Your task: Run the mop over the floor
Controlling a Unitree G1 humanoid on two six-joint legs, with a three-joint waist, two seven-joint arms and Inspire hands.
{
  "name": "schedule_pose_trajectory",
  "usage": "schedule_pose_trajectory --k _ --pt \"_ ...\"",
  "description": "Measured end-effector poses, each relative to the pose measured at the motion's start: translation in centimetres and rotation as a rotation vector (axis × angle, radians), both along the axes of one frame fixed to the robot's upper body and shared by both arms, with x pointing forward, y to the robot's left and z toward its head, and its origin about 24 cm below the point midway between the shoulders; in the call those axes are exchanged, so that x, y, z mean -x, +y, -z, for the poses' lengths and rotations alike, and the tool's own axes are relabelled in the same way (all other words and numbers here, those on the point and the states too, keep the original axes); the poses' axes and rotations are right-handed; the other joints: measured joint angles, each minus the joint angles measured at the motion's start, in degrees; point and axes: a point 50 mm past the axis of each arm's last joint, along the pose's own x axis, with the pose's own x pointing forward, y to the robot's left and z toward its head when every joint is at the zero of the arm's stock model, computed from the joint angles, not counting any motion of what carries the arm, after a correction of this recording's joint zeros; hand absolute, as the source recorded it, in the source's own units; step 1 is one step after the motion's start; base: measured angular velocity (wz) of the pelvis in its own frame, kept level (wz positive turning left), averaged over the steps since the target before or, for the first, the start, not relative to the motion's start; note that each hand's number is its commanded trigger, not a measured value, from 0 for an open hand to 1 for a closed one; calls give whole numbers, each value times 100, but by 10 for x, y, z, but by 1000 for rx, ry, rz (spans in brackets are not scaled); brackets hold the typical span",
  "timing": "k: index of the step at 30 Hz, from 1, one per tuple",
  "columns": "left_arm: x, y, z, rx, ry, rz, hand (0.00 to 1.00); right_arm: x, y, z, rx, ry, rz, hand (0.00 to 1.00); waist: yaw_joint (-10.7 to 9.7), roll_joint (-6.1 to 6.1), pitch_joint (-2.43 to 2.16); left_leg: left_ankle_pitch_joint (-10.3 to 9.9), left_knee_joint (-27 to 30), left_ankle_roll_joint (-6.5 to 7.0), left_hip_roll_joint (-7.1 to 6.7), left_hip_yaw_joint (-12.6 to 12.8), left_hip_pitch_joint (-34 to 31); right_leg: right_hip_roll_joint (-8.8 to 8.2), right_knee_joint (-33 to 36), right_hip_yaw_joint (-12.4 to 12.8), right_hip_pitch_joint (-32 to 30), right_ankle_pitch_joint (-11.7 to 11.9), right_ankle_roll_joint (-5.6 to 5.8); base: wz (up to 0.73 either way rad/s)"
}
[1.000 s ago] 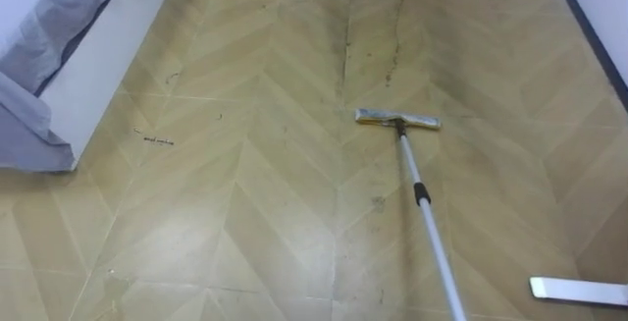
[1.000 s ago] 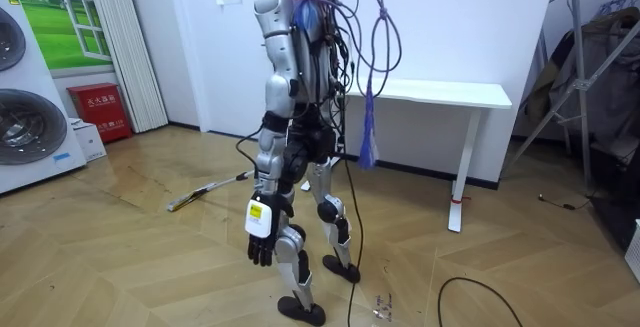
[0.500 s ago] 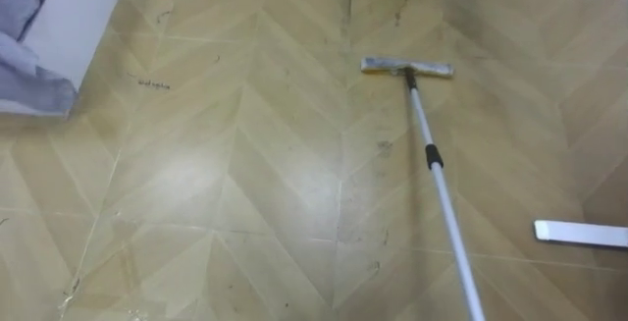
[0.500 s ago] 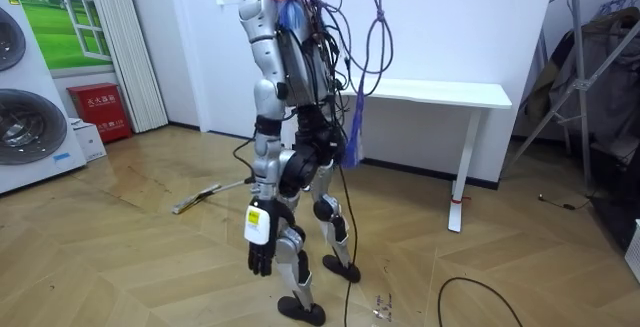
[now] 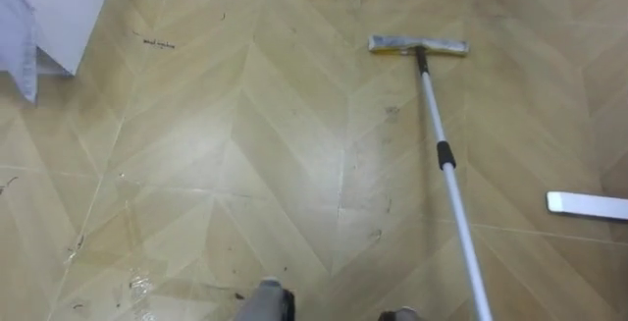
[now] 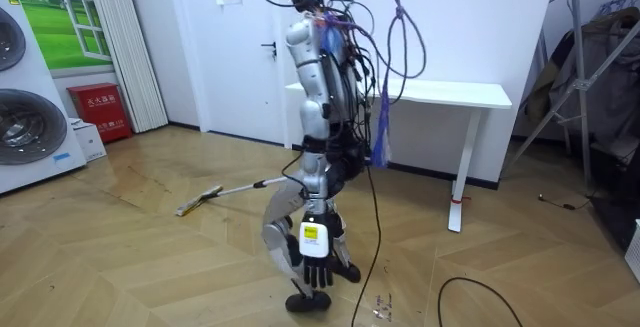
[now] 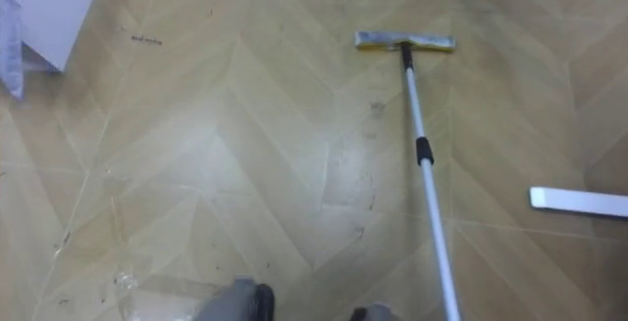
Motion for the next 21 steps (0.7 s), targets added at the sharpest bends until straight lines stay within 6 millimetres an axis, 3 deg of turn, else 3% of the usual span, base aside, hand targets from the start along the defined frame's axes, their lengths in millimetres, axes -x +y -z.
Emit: schedule_pose_trajectory --k 1,2,3,4,5,6,7,8,9,10,11,12,13,14,15,16,17,18,19,21 --pt "-5 0 -1 1 -20 -19 0 -26 -4 -7 -4 -58 4 100 140 -149 46 857 715 -77 19 61 -507 28 127 170 -83 -17 -30 -18" --pt "-6 0 -1 6 -28 -28 0 -41 -7 -12 -4 -95 -1 100 166 -151 51 811 1292 -49 47 84 -786 27 195 181 -105 -9 -88 -29" --pt "-4 0 -1 7 -29 -32 0 -71 -12 -23 -4 -176 -26 100 273 -156 79 542 2250 158 87 178 -1222 25 321 208 -128 -36 -153 -31" --pt "-8 3 -2 3 -43 -30 0 -94 -14 -34 -15 -243 -48 100 338 -163 88 159 2491 259 117 348 -1428 10 374 260 -124 -104 -89 -23" --pt "-8 4 -2 3 -47 -29 0 -101 -14 -37 -22 -263 -55 100 347 -229 122 -6 2328 308 118 446 -1436 6 380 282 -122 -126 -57 0" --pt "-9 8 -3 8 -55 -23 0 -113 -17 -44 -28 -295 -66 100 359 -260 128 -240 1559 309 85 584 -1285 1 360 297 -96 -161 12 28" --pt "-10 11 -4 9 -54 -1 0 -115 -20 -47 -34 -307 -54 100 363 -230 116 -408 409 283 -6 651 -887 9 329 290 -44 -199 83 32" --pt "-9 12 -4 10 -49 12 0 -113 -23 -47 -34 -304 -46 100 364 -207 108 -474 -192 281 -39 669 -640 18 295 254 2 -229 102 23" --pt "-6 14 -4 16 -29 22 0 -105 -28 -45 -32 -285 -42 100 362 -102 89 -561 -1201 300 -39 679 -163 67 200 178 123 -290 138 13" --pt "-5 16 -4 20 -11 31 0 -88 -36 -40 -24 -248 -28 100 325 62 42 -766 -1879 434 -71 686 231 84 86 92 279 -337 169 20" --pt "-6 16 -4 19 -6 41 0 -77 -39 -37 -19 -224 -17 100 272 79 34 -1017 -2059 537 -125 698 369 60 1 58 358 -334 201 36" --pt "-12 16 -5 18 -9 57 0 -48 -47 -30 -2 -155 8 100 231 133 -7 -1316 -2222 819 -224 757 522 -44 -129 18 489 -270 290 46" --pt "-17 15 -5 17 -20 52 0 -18 -55 -26 21 -75 32 100 138 176 -20 -1547 -2195 949 -375 777 590 -74 274 258 358 -91 329 44" --pt "-18 15 -5 15 -23 49 0 -4 -59 -24 33 -37 43 100 91 219 -12 -1635 -2144 999 -449 770 630 -110 653 403 155 176 379 33" --pt "-22 15 -6 8 -39 43 0 29 -60 -20 49 52 69 100 39 382 -69 -1894 -1992 1067 -479 708 697 -7 1426 761 -261 969 449 8" --pt "-26 16 -7 -10 -60 41 0 56 -56 -16 49 123 93 100 -17 504 -109 -2111 -1936 1102 -478 645 802 139 1864 966 -610 1283 487 -5" --pt "-27 16 -8 -18 -69 44 0 65 -52 -14 44 148 105 100 -41 567 -124 -2165 -1939 1123 -469 627 872 178 1942 994 -783 1273 496 -9" --pt "-31 16 -9 -29 -86 52 0 80 -43 -11 25 190 124 100 -196 683 -107 -2259 -1971 1115 -476 582 1001 203 1827 973 -1110 1252 529 3" --pt "-35 15 -10 -31 -105 67 0 93 -33 -7 6 221 137 100 -328 741 -106 -2362 -2035 1131 -480 577 1135 260 1382 1020 -1379 1238 550 4" --pt "-38 11 -10 -25 -119 81 0 108 -20 -3 -24 255 155 100 -388 738 -96 -2544 -2171 1099 -490 567 1377 326 363 1054 -1628 1247 545 -14"
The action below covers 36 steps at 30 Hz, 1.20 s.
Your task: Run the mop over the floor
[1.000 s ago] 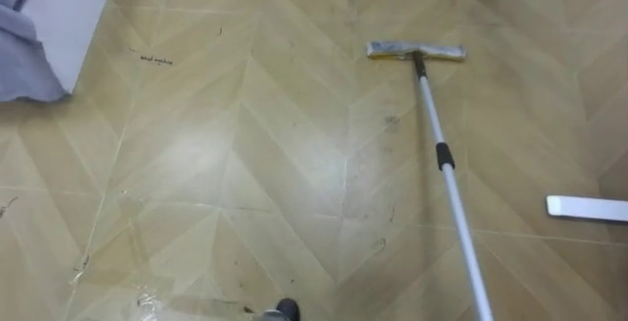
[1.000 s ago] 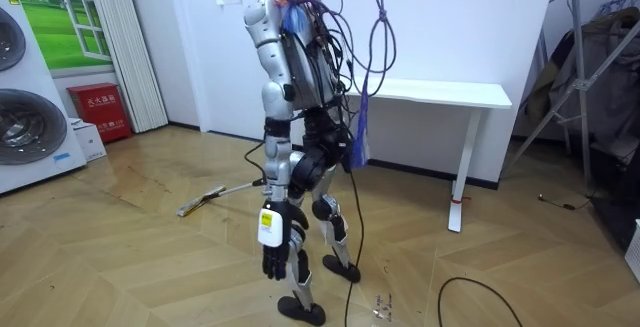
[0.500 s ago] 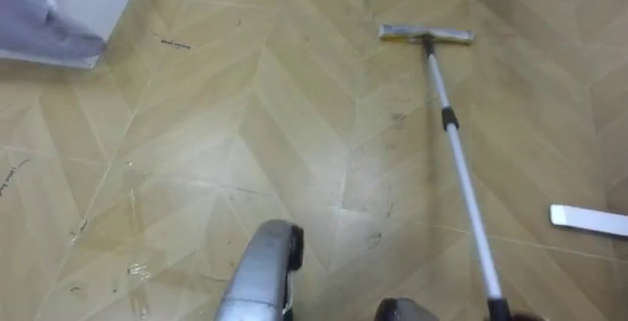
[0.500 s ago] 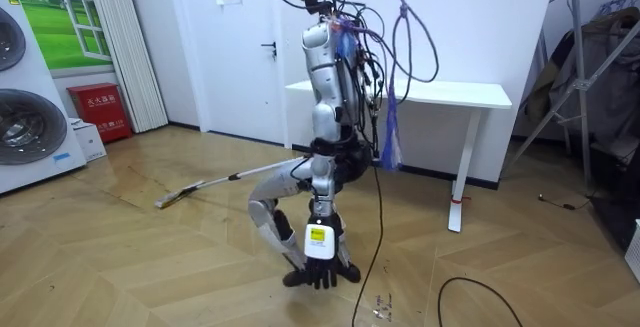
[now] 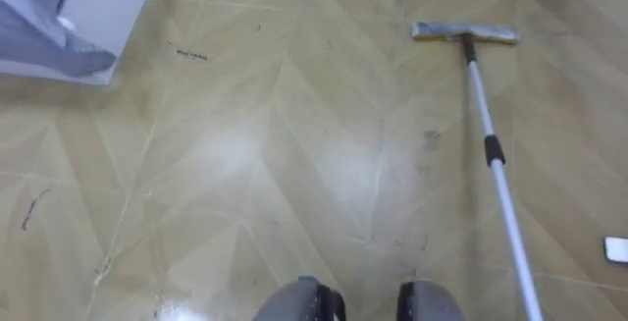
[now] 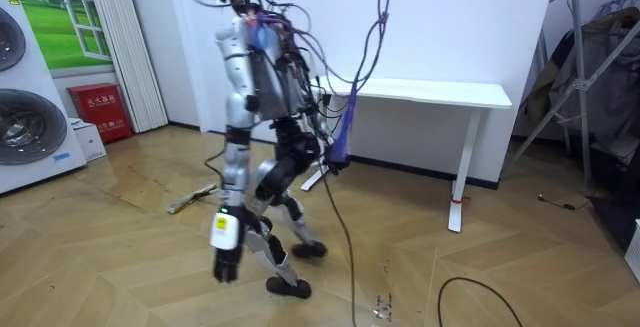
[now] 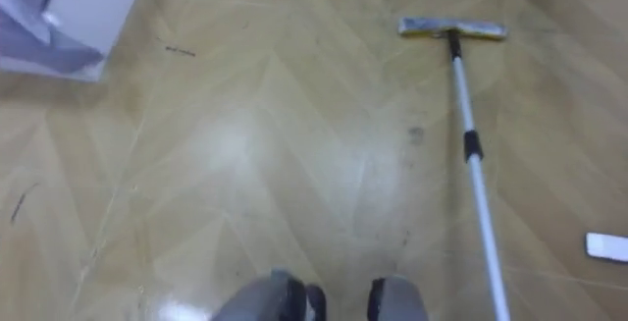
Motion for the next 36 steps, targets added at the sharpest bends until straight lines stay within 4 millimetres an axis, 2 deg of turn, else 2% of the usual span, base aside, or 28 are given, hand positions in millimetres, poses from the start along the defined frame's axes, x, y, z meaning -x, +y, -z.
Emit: schedule_pose_trajectory --k 2,3,4,5,6,7,8,9,10,11,12,13,14,15,16,17,18,19,20,21,22,23,25,28,31,34,35,36 --pt "5 -6 2 9 14 7 0 3 6 1 -13 20 8 100 26 10 19 -208 -112 -76 -43 -119 344 76 -1060 2 -26 161 -104 -32" --pt "14 -10 5 18 45 -1 0 3 5 1 -7 30 1 100 30 -6 34 -390 -141 -128 -86 -256 609 139 -1583 8 92 383 -109 -17" --pt "23 -13 7 28 77 -17 0 -1 5 1 3 22 -1 100 27 -6 47 -568 -65 -230 -79 -382 854 117 -1497 -115 280 472 -130 -4" --pt "25 -13 7 30 87 -22 0 -4 5 1 8 18 0 100 36 -11 55 -596 87 -285 -54 -398 903 69 -1405 -200 390 444 -165 20" --pt "29 -12 7 29 99 -25 0 -13 3 1 20 7 1 100 66 -8 55 -470 741 -511 75 -297 826 30 -1131 -336 558 178 -213 26" --pt "31 -10 7 24 100 -43 0 -32 0 0 36 -20 -7 100 106 -73 86 11 1619 -793 223 -211 559 29 -836 -377 691 -123 -356 21" --pt "31 -10 7 21 96 -56 0 -43 -2 -1 45 -40 -14 100 131 -129 94 365 2055 -839 285 -170 389 27 -704 -370 727 -275 -371 6" --pt "30 -9 7 16 84 -74 0 -73 -9 -5 67 -102 -30 100 238 -256 105 1265 2742 -885 329 -80 2 31 -500 -347 757 -506 -428 -12" --pt "27 -10 6 10 70 -78 0 -111 -15 -13 92 -194 -51 100 338 -393 163 1787 3220 -864 336 -55 -414 42 -363 -308 776 -670 -465 -17" --pt "25 -10 6 8 64 -67 0 -130 -15 -17 97 -244 -63 100 391 -439 194 1769 3418 -857 361 -56 -695 62 -315 -309 787 -741 -476 -28" --pt "22 -11 5 6 52 -53 0 -168 -20 -30 128 -349 -92 100 551 -554 238 1680 3639 -758 469 -40 -1259 159 -264 -277 812 -859 -503 -43" --pt "21 -10 4 7 38 -54 0 -198 -18 -41 132 -442 -114 100 692 -699 260 1533 3336 -691 561 -4 -1683 241 -299 -217 894 -951 -504 -38" --pt "21 -10 4 7 36 -54 0 -211 -16 -45 130 -489 -124 100 713 -738 283 1429 3021 -708 559 -7 -1769 246 -333 -200 995 -1014 -484 -14" --pt "22 -10 4 9 40 -51 0 -231 -11 -53 116 -565 -141 100 738 -845 303 1305 2045 -720 536 -31 -1777 246 -470 -203 1291 -1151 -410 13" --pt "23 -11 5 13 44 -50 0 -236 -9 -55 111 -587 -140 100 765 -870 293 1298 1482 -722 532 -28 -1718 247 -563 -215 1447 -1202 -372 14" --pt "22 -11 5 23 37 -44 0 -241 -8 -57 102 -615 -129 100 813 -887 285 1338 298 -756 545 -60 -1522 245 -792 -250 1825 -1334 -299 12" --pt "24 -10 5 35 41 -42 0 -237 -8 -55 89 -610 -116 100 799 -876 275 1650 -341 -607 570 -10 -1348 192 -1002 -322 2242 -1488 -197 39" --pt "25 -7 5 37 49 -44 0 -221 -9 -46 77 -578 -93 100 707 -916 207 1505 -291 -250 463 106 -1163 80 -1112 -336 2576 -1608 -30 58" --pt "22 -6 4 39 45 -42 0 -211 -11 -43 74 -560 -68 100 666 -937 193 1386 -270 -179 349 121 -1067 13 -1069 -277 2640 -1583 6 72" --pt "10 -6 3 39 23 -31 0 -188 -16 -35 78 -508 -26 100 662 -927 190 1175 -207 -32 171 146 -867 -96 -755 -159 2691 -1338 207 44" --pt "2 -6 1 33 0 -19 0 -168 -19 -28 82 -452 -20 100 651 -890 159 971 -180 42 55 169 -691 -136 -331 -3 2604 -973 265 26" --pt "-3 -7 0 30 -13 -12 0 -156 -21 -25 86 -421 -15 100 637 -843 131 880 -177 87 12 172 -612 -135 -80 62 2512 -806 301 6" --pt "-19 -9 -3 14 -70 1 0 -112 -29 -18 131 -300 0 100 503 -502 46 675 -236 193 -99 58 -340 20 618 314 1875 -689 286 10" --pt "-21 -11 -3 1 -83 -2 0 -69 -25 -10 156 -188 8 100 316 -267 -1 655 -586 215 -224 -56 4 58 391 354 1192 -649 241 10" --pt "-12 -10 -1 -4 -51 -21 0 -29 1 2 93 -84 38 100 134 -245 12 527 -1076 96 -236 -194 590 149 -1453 291 892 -210 104 -11" --pt "-5 -16 2 9 -10 -38 0 -17 10 4 63 -42 46 100 27 -241 30 165 -882 -56 -216 -351 885 186 -1994 79 1028 352 -74 12" --pt "-5 -16 2 11 -9 -42 0 -18 11 5 60 -41 48 100 41 -247 35 88 -729 -102 -183 -351 906 217 -1928 34 1103 341 -59 8" --pt "-2 -15 2 11 -4 -65 0 -24 11 5 59 -47 45 100 62 -263 57 19 -209 -232 -83 -306 817 247 -1723 -12 1166 229 -182 -4"
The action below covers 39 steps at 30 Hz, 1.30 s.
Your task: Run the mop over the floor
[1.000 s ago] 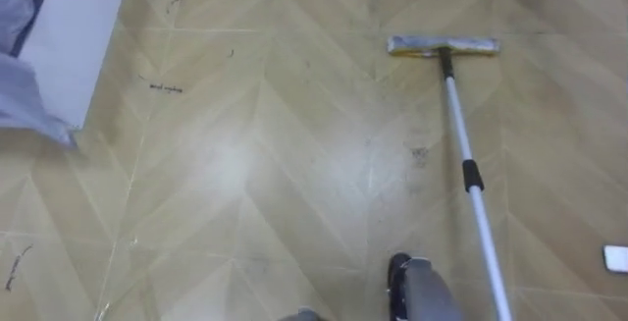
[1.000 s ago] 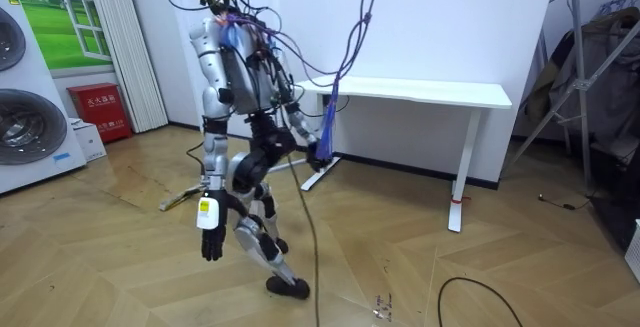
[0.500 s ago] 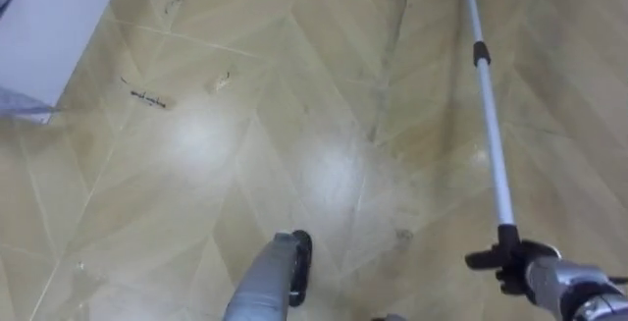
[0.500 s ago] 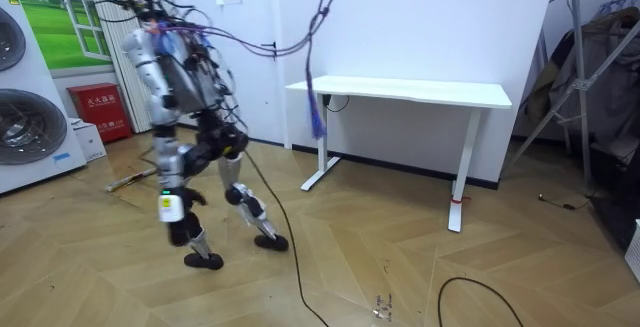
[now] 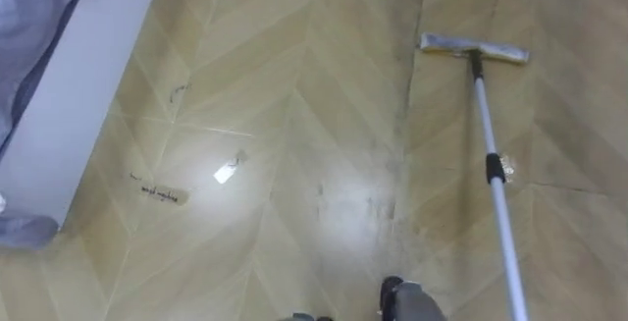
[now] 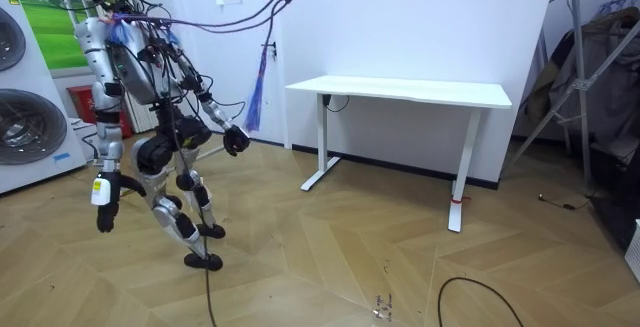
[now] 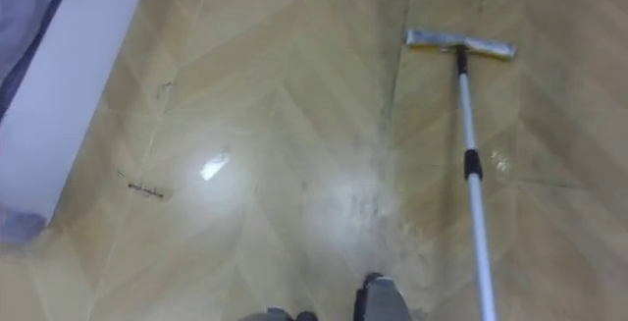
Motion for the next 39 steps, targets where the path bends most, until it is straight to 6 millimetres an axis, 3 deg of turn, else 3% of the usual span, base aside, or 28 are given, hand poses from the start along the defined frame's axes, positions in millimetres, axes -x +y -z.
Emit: schedule_pose_trajectory --k 1,2,3,4,5,6,8,9,11,12,13,15,16,17,18,19,23,26,27,28,29,30,31,32,34,36,38,39 --pt "2 1 0 -3 6 -12 0 -5 0 0 2 -6 -6 100 3 -7 4 60 400 -106 79 54 -129 33 127 -39 28 -107 -41 -13" --pt "5 3 1 -11 18 -31 0 -20 -3 -1 11 -26 -18 100 55 -44 12 312 1289 -408 276 167 -451 120 404 -24 68 -343 -105 -24" --pt "9 5 1 -17 20 -65 0 -40 -7 -4 27 -46 -39 100 152 -157 46 743 2072 -481 411 245 -752 193 709 43 73 -575 -155 -34" --pt "15 6 1 -21 30 -86 0 -69 -11 -9 44 -98 -64 100 187 -286 72 1266 2609 -515 406 248 -1020 204 943 121 59 -755 -217 -31" --pt "16 5 2 -18 32 -95 0 -85 -14 -13 54 -136 -75 100 216 -317 70 1531 2824 -543 408 264 -1163 223 1021 158 45 -817 -240 -26" --pt "16 5 2 -16 28 -95 0 -119 -20 -23 72 -225 -90 100 318 -403 95 1580 3036 -539 422 273 -1420 261 1151 258 -7 -912 -251 -26" --pt "17 8 1 -21 15 -94 0 -166 -24 -41 91 -361 -115 100 471 -459 129 1240 2719 -522 565 275 -1802 395 1180 305 21 -946 -242 -26" --pt "19 12 0 -26 9 -101 0 -187 -24 -50 94 -428 -128 100 555 -516 155 1055 2016 -490 613 267 -1910 414 1154 319 128 -1021 -241 -11" --pt "23 15 -1 -22 17 -112 0 -209 -23 -60 82 -527 -141 100 599 -551 151 1058 645 -484 615 263 -1894 407 993 314 422 -1163 -176 6" --pt "28 18 0 -16 28 -112 0 -211 -24 -61 63 -548 -122 100 624 -503 119 1278 -106 -415 617 265 -1755 373 813 294 710 -1270 -105 25" --pt "31 22 -1 -14 39 -113 0 -199 -25 -55 43 -530 -96 100 582 -534 88 1354 -227 -237 558 345 -1552 255 609 227 1025 -1376 2 36" --pt "27 24 -2 -15 30 -105 0 -169 -32 -44 31 -469 -54 100 485 -579 48 1166 -228 67 392 505 -1331 24 599 211 1282 -1469 112 59" --pt "19 23 -3 -10 13 -89 0 -143 -40 -38 43 -406 -47 100 459 -556 49 1002 -134 186 292 595 -1217 -102 1058 229 1213 -1340 283 51" --pt "15 22 -3 -9 3 -75 0 -130 -44 -35 55 -366 -48 100 459 -513 43 914 -78 260 232 592 -1169 -134 1323 247 1141 -1202 331 28" --pt "10 20 -3 -8 -22 -45 0 -100 -51 -30 78 -277 -54 100 458 -381 -13 710 40 340 175 571 -1104 -171 1865 278 943 -813 380 0" --pt "6 19 -4 -14 -39 -22 0 -75 -54 -27 93 -202 -61 100 453 -243 -35 536 92 388 149 558 -1001 -157 2283 334 677 -669 403 -7" --pt "3 14 -4 -7 -49 -11 0 -23 -45 -17 101 -72 -49 100 145 151 -27 286 -88 419 82 396 -621 -94 2067 261 -130 -667 399 -1" --pt "6 14 -3 -8 -42 -15 0 -8 -22 -7 47 -48 -16 100 -27 96 -6 203 -483 319 31 380 -217 -109 458 147 -433 -379 230 -10" --pt "9 11 -2 -2 -27 -18 0 -3 -17 -5 33 -39 -3 100 -26 83 1 105 -550 267 38 347 -19 -119 -116 20 -420 -107 101 -5" --pt "15 8 0 7 -3 -25 0 3 -13 -4 24 -23 8 100 -27 39 16 -41 -546 201 59 302 184 -103 -219 -76 -305 167 34 0" --pt "19 6 1 9 11 -29 0 5 -11 -3 20 -17 12 100 -11 47 1 -103 -520 148 86 292 283 -86 -204 -131 -209 197 23 0" --pt "27 6 2 11 40 -37 0 -1 -8 -2 13 -23 14 100 1 42 -6 -214 -336 6 164 254 378 -72 -126 -232 -37 190 14 -11" --pt "30 6 3 9 60 -48 0 -11 -8 -2 12 -37 9 100 12 2 24 -175 156 -85 264 273 272 -51 44 -315 41 31 -136 -8" --pt "31 6 3 8 65 -56 0 -17 -8 -3 14 -50 7 100 15 12 14 -90 521 -225 334 286 135 -38 153 -348 69 -83 -165 0" --pt "32 6 3 4 66 -78 0 -52 -16 -8 38 -110 -10 100 172 -135 28 617 2017 -516 512 263 -472 73 599 -316 117 -522 -252 -10" --pt "29 6 2 6 47 -74 0 -95 -22 -17 61 -201 -43 100 305 -279 64 1112 2745 -585 620 283 -966 127 844 -233 120 -785 -329 -17" --pt "23 7 -1 7 12 -64 0 -145 -26 -33 76 -334 -69 100 461 -416 120 934 2532 -446 768 394 -1511 236 913 -144 133 -897 -321 -25" --pt "21 8 -1 7 -2 -62 0 -171 -26 -43 79 -416 -78 100 597 -500 153 825 1862 -471 803 449 -1699 239 903 -102 214 -926 -330 -32"
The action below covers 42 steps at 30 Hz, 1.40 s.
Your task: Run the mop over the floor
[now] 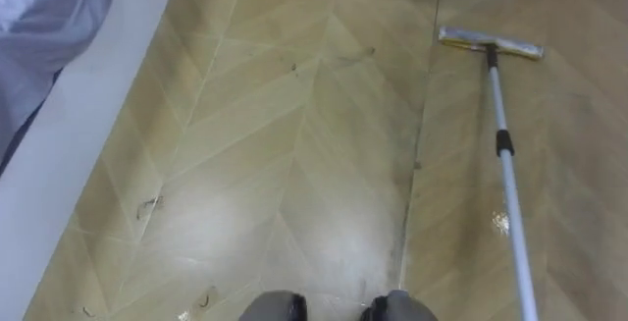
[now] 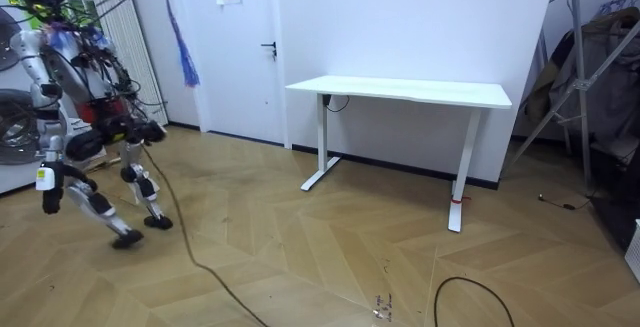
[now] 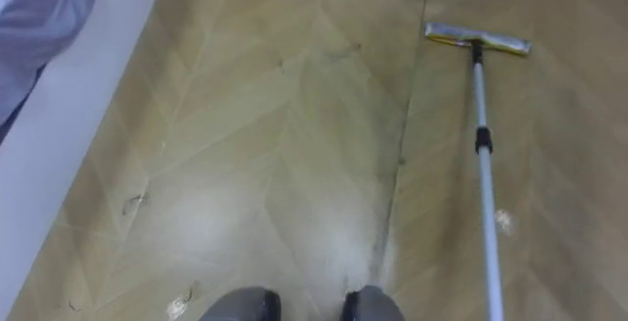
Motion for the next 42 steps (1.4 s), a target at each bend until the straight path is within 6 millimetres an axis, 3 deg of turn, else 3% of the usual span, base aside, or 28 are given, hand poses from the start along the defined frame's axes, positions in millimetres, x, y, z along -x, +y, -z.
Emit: schedule_pose_trajectory --k 1,2,3,4,6,7,8,9,10,13,15,17,18,19,22,24,25,29,30,31,36,39,42 --pt "2 1 0 5 2 -2 0 -22 2 -9 -11 -76 -13 100 49 -15 2 19 -921 -18 0 -9 -56 17 -105 -4 186 -72 41 -18" --pt "3 1 0 8 5 -3 0 -29 3 -12 -22 -101 -14 100 50 -27 8 50 -1426 -14 -8 -12 -46 21 -177 -19 312 -119 79 13" --pt "7 4 0 13 11 -4 0 -27 4 -11 -41 -88 7 100 55 -24 -6 356 -2076 66 -41 -2 58 -3 -350 -60 634 -229 154 31" --pt "11 7 0 15 20 -1 0 -3 5 1 -61 -22 36 100 42 -55 -45 525 -2237 247 -112 41 271 -86 -572 -104 958 -322 255 32" --pt "13 7 0 28 27 0 0 32 -4 11 -48 47 58 100 36 -73 -106 311 -2150 545 -138 223 503 -183 -541 -86 1204 -369 361 21" --pt "14 6 1 35 30 0 0 41 -8 12 -39 67 59 100 28 -47 -92 227 -2106 594 -216 229 559 -248 -344 -91 1187 -312 457 18" --pt "6 4 0 45 13 4 0 59 -17 13 -13 110 54 100 -11 64 -81 53 -2007 719 -333 240 667 -376 199 -78 1047 -67 607 28" --pt "-3 4 -1 46 -10 11 0 79 -23 15 8 159 66 100 -99 192 -87 -121 -1933 812 -435 223 792 -433 760 64 877 345 674 43" --pt "-10 5 -2 38 -39 16 0 99 -25 18 21 212 88 100 -190 318 -120 -271 -1924 879 -557 166 938 -435 1216 232 703 650 743 38" --pt "-17 7 -4 17 -70 23 0 136 -10 28 11 305 105 100 -395 542 -144 -505 -2083 952 -710 93 1354 -376 1337 353 89 626 737 22" --pt "-14 6 -3 13 -52 34 0 150 3 35 -24 336 113 100 -559 520 -142 -514 -2404 947 -787 66 1708 -352 638 332 -93 628 723 14" --pt "-7 3 -1 17 -22 40 0 169 13 39 -50 372 121 100 -648 519 -159 -540 -2666 900 -794 30 2105 -347 -548 131 85 745 596 3" --pt "-1 4 0 14 -3 31 0 180 18 40 -71 393 123 100 -653 429 -197 -599 -2825 840 -796 39 2374 -338 -1222 -41 282 1043 479 -6" --pt "5 5 1 15 22 2 0 187 22 41 -86 414 114 100 -679 395 -191 -684 -2951 763 -752 -9 2675 -302 -1417 -231 539 1274 378 -13" --pt "18 9 3 12 71 -76 0 190 27 43 -120 439 88 100 -651 360 -196 -787 -3257 568 -488 -56 3331 -96 -1799 -584 1226 1205 184 -31" --pt "22 11 4 -5 91 -102 0 189 29 43 -128 459 59 100 -648 184 -182 -834 -3290 476 -463 -43 3608 -60 -1759 -555 1446 1000 122 -11" --pt "24 10 4 -3 98 -108 0 185 29 43 -126 464 38 100 -646 162 -172 -824 -3228 448 -399 -30 3704 -17 -1807 -555 1615 923 68 -5" --pt "28 8 5 2 115 -109 0 180 28 43 -122 470 13 100 -647 67 -155 -697 -3519 230 -297 -30 4240 118 -2148 -576 2180 921 19 0" --pt "31 9 5 -3 121 -103 0 180 28 43 -118 484 -4 100 -651 17 -134 -661 -3744 176 -284 -27 4437 171 -2288 -570 2339 946 -4 -7" --pt "35 9 5 -9 132 -96 0 180 28 43 -115 486 -12 100 -664 7 -140 -565 -4048 147 -284 -24 4633 210 -2445 -552 2464 1000 -24 -10" --pt "43 10 5 -18 164 -85 0 181 32 44 -120 499 -30 100 -867 -17 -136 -146 -4988 88 -284 -93 5227 362 -3190 -592 2957 1296 -76 3" --pt "49 11 5 -15 176 -117 0 187 35 45 -123 514 -36 100 -897 5 -133 -43 -5317 53 -242 -103 5596 463 -3418 -544 3255 1354 -101 -9" --pt "62 12 5 -13 206 -149 0 191 42 46 -136 532 -52 100 -891 26 -160 -9 -5409 44 -204 -72 5815 549 -3535 -459 3476 1378 -127 -13"
